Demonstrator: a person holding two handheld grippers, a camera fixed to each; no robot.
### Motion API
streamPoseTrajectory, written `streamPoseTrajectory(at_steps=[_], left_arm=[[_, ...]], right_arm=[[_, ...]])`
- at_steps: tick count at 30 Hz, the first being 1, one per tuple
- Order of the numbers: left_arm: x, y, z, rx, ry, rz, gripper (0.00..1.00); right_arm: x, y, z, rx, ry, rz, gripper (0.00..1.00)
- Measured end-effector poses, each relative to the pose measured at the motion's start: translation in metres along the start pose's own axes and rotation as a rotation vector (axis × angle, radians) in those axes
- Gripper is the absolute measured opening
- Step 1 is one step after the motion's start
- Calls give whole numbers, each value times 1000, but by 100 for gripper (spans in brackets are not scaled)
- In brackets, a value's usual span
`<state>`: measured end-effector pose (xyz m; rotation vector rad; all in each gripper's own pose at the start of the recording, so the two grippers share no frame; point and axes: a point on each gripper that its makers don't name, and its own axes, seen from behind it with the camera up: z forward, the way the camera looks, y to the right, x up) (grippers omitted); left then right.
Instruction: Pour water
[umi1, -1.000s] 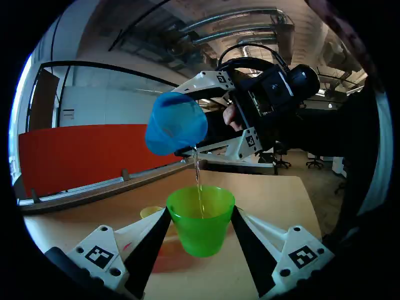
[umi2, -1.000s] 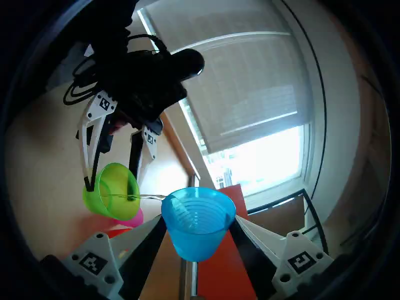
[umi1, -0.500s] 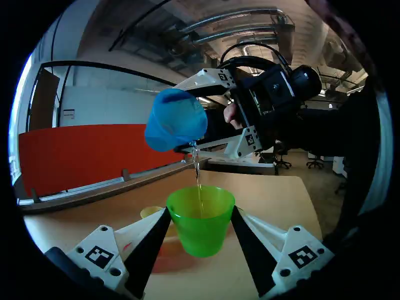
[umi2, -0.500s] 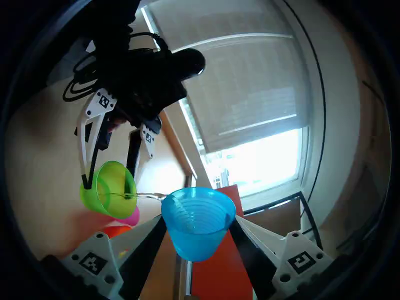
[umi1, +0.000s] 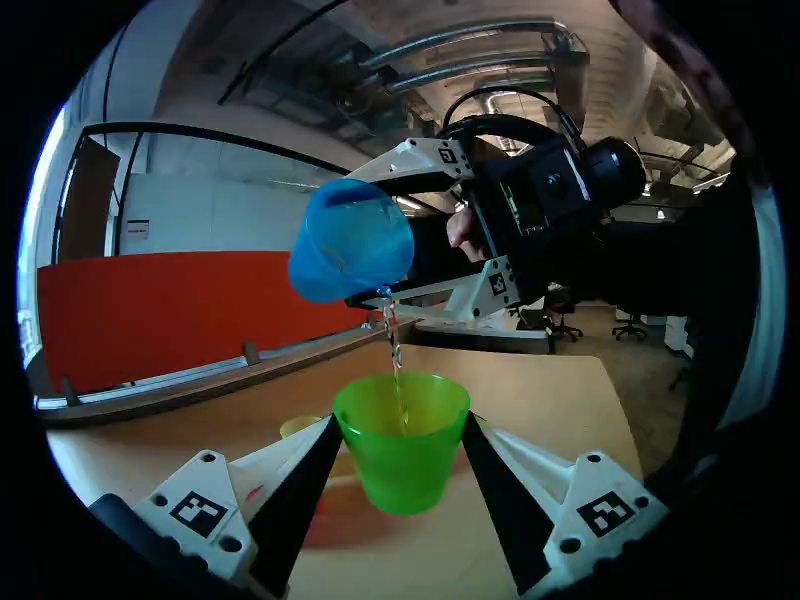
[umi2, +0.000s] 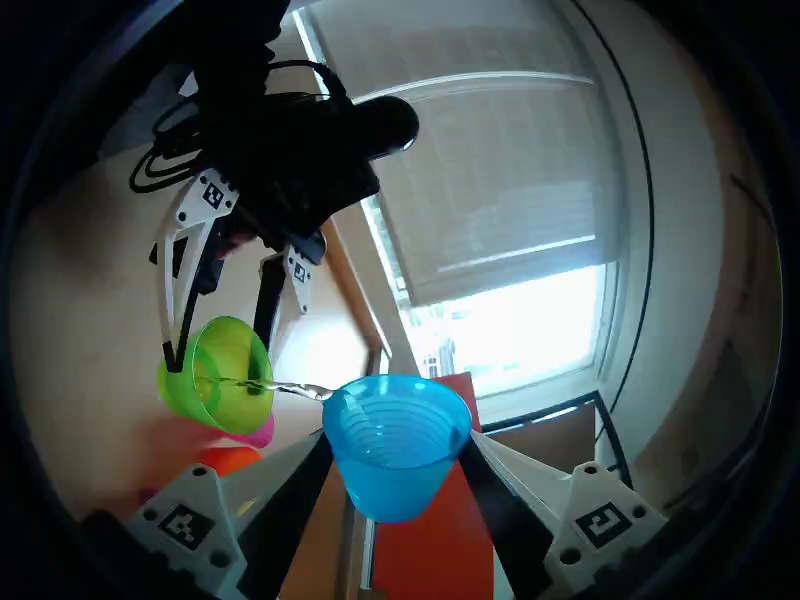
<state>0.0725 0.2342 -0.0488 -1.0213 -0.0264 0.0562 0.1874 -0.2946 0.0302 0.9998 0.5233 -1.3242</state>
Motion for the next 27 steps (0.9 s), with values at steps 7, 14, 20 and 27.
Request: streamPoseTrajectory(at_steps=[7, 14, 20, 27], left_arm=[[2, -1, -1, 5, 4, -2, 85], [4, -2, -1, 9, 8, -2, 85], [5, -2, -1, 10, 10, -1, 85], [3, -1, -2, 11, 7, 0, 85]], right_arm=[[2, 1, 0, -1, 0, -14, 89], [4, 1, 0, -1, -2, -28, 89], [6, 4, -1, -6, -2, -37, 89], [7, 6, -1, -10, -4, -49, 89]])
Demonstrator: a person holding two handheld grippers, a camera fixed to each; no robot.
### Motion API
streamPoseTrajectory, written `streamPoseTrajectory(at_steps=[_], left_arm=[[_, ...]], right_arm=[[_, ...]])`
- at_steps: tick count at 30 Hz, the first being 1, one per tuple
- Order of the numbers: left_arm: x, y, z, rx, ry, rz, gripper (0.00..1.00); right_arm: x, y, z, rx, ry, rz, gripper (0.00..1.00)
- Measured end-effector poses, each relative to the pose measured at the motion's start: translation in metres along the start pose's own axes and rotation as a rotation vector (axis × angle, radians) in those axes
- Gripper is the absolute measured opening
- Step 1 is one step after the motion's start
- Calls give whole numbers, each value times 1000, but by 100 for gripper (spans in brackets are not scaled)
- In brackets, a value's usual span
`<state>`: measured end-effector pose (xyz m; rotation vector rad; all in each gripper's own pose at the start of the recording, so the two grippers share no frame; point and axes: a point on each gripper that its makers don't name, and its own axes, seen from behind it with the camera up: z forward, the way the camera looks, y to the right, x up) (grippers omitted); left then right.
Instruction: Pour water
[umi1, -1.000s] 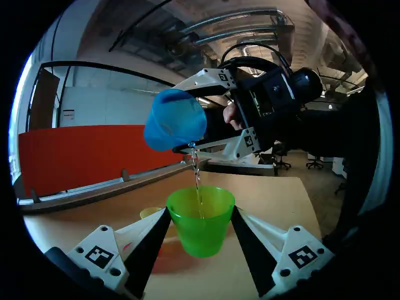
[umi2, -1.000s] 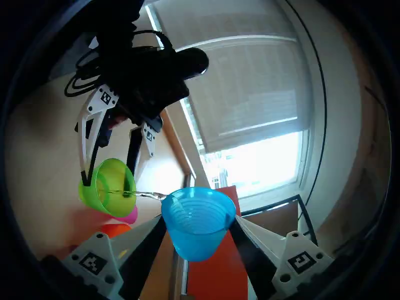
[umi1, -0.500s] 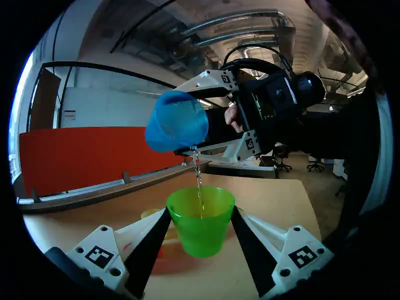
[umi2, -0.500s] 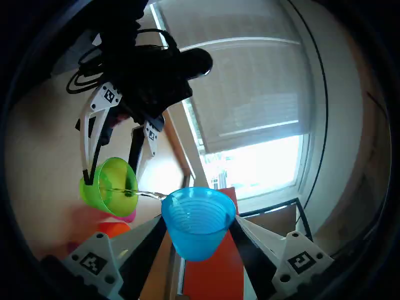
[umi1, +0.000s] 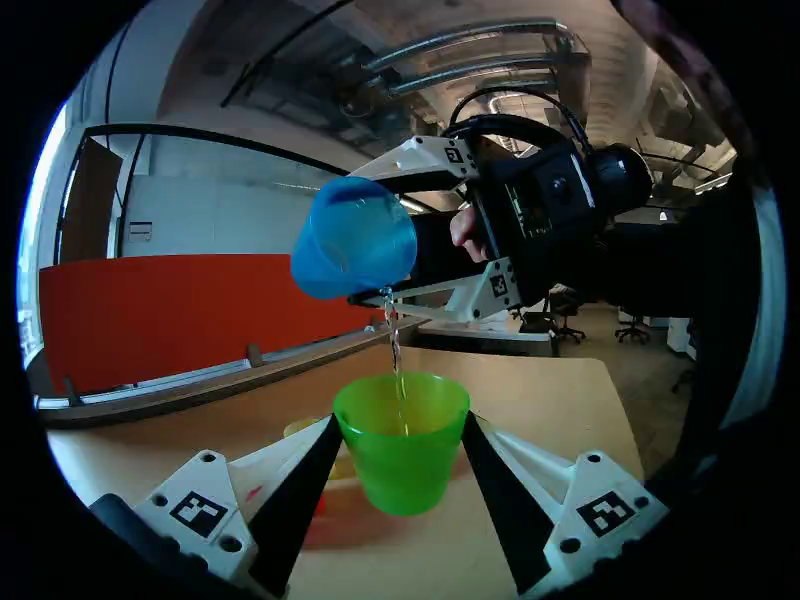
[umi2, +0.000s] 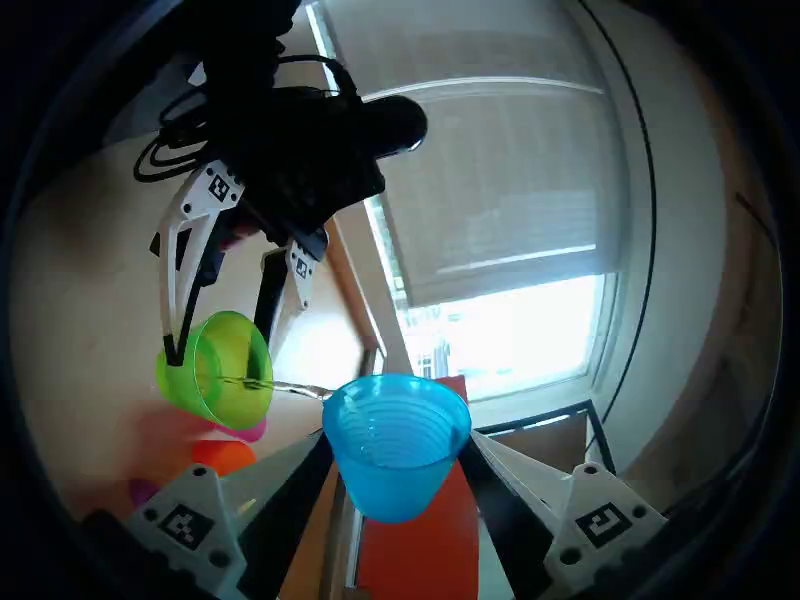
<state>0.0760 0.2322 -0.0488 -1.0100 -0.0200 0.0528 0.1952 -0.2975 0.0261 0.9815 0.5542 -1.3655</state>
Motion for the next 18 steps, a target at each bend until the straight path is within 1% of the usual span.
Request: streamPoseTrajectory(at_steps=[5, 18], left_arm=[[0, 1, 0, -2, 0, 0, 85], [-3, 1, 0, -1, -5, 2, 85]], right_arm=[[0, 3, -1, -5, -1, -7, 89], [1, 8, -1, -12, -7, -30, 89]])
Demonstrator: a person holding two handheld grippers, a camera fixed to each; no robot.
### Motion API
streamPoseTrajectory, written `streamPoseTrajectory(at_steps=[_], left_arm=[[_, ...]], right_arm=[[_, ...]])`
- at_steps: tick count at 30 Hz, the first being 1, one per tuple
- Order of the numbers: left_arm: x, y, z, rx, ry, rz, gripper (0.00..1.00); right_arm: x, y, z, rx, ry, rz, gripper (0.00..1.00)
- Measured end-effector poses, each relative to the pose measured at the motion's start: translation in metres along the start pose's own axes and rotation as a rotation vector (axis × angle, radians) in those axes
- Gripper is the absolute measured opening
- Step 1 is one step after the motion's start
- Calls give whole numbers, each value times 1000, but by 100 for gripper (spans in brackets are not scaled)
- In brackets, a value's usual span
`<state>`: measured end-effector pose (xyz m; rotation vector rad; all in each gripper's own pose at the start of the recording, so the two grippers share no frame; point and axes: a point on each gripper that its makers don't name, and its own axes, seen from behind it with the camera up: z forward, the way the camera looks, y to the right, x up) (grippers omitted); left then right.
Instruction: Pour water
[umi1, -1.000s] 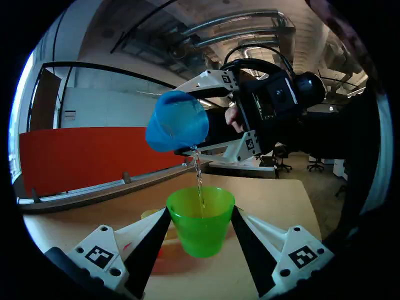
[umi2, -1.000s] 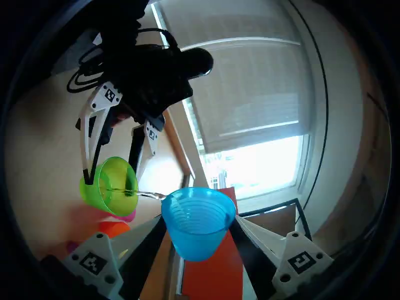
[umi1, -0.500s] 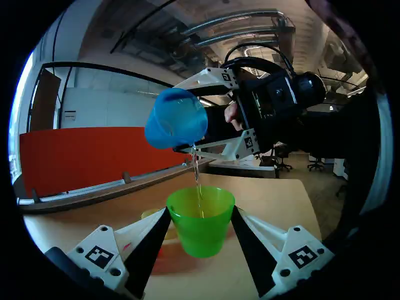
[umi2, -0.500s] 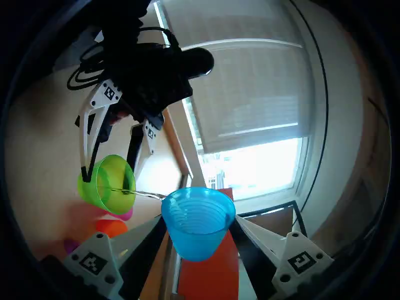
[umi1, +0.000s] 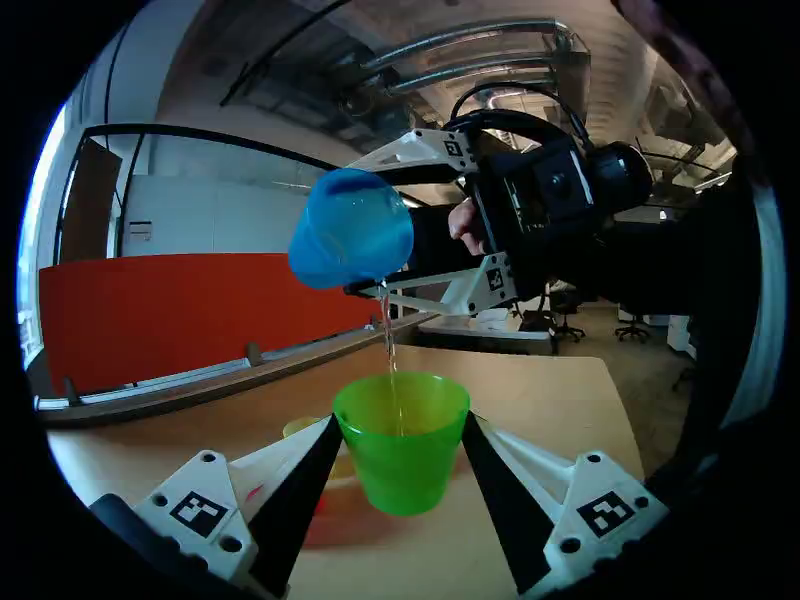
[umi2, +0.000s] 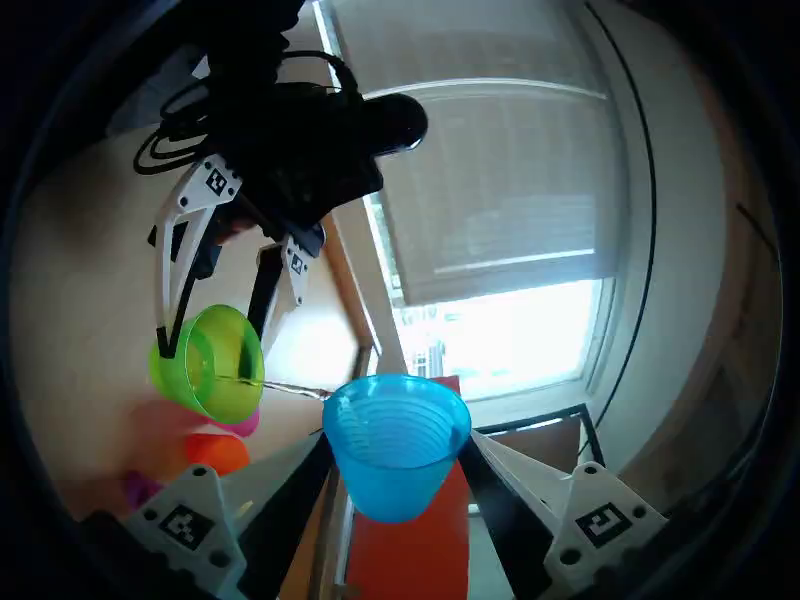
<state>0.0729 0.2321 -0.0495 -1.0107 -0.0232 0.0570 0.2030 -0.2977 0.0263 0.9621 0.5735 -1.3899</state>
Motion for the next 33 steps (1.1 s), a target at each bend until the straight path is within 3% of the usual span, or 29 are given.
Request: streamPoseTrajectory(at_steps=[33], left_arm=[[-2, 2, -1, -8, -5, 3, 85]], right_arm=[[8, 5, -1, -3, 5, -32, 89]])
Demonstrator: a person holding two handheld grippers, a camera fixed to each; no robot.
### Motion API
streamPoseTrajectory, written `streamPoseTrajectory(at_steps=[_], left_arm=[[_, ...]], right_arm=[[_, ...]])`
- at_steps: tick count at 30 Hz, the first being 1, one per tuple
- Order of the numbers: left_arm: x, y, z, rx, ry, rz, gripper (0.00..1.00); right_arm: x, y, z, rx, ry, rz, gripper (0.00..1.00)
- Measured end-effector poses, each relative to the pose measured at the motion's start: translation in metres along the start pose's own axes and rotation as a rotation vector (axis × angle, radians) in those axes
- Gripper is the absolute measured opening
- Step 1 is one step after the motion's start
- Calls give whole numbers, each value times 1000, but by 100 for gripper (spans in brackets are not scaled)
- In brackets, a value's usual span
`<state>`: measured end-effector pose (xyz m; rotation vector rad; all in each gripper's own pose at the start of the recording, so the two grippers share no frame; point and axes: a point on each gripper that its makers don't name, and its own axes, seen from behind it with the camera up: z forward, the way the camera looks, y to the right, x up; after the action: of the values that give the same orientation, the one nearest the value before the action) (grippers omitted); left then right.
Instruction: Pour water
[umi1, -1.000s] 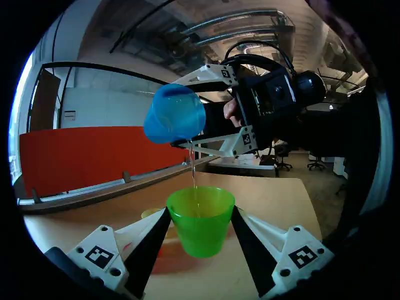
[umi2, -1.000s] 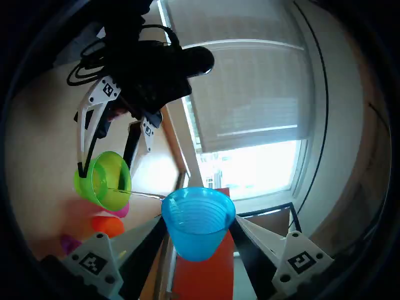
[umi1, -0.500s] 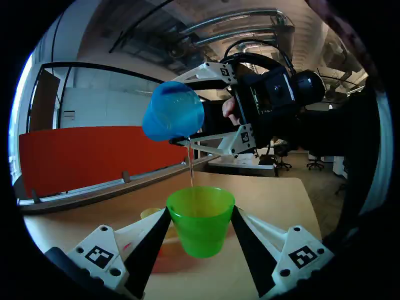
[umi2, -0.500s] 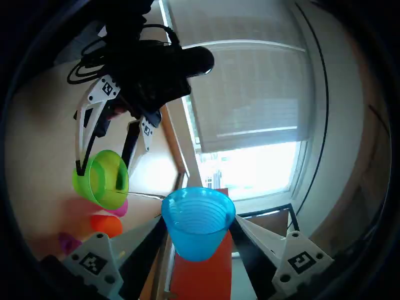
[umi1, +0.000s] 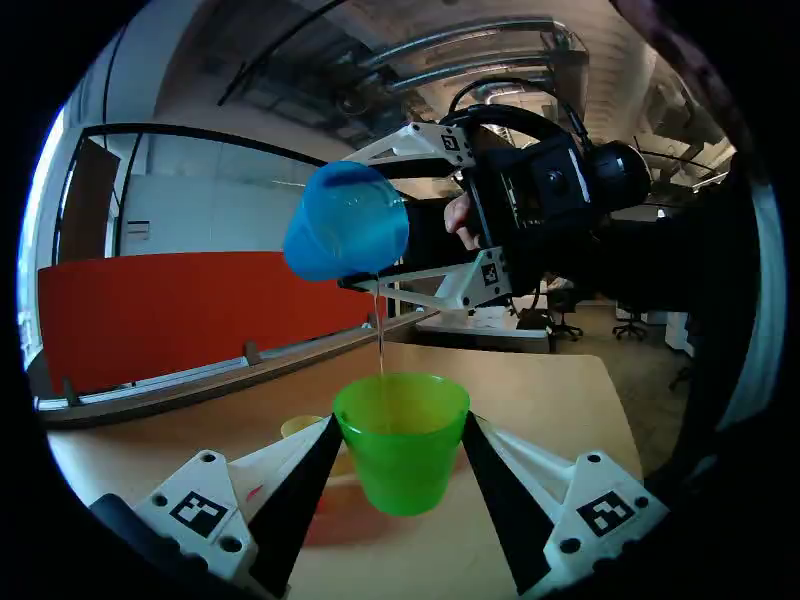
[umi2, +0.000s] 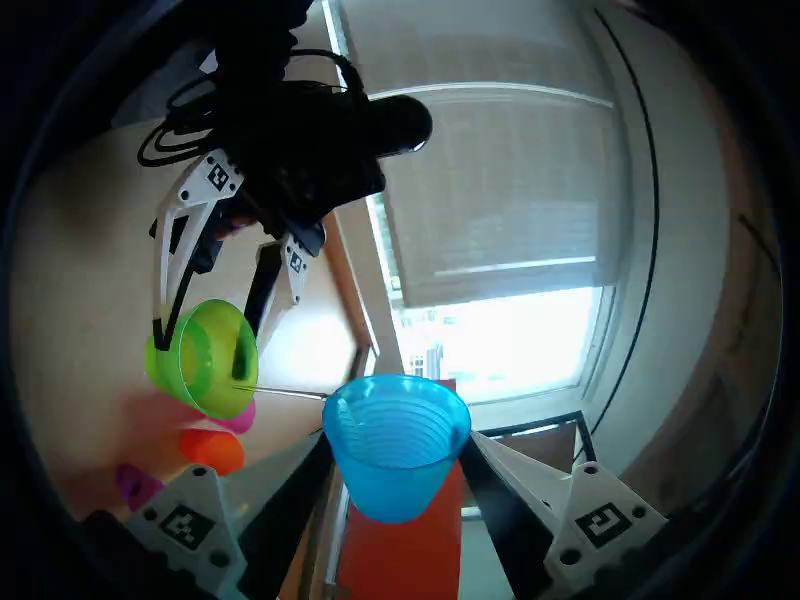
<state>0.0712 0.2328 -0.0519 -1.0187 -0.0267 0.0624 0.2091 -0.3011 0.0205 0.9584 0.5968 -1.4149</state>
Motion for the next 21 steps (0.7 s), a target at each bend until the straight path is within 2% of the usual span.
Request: streamPoseTrajectory(at_steps=[21], left_arm=[[-1, -2, 1, 2, -4, 3, 85]], right_arm=[[11, -3, -3, 0, -1, -37, 89]])
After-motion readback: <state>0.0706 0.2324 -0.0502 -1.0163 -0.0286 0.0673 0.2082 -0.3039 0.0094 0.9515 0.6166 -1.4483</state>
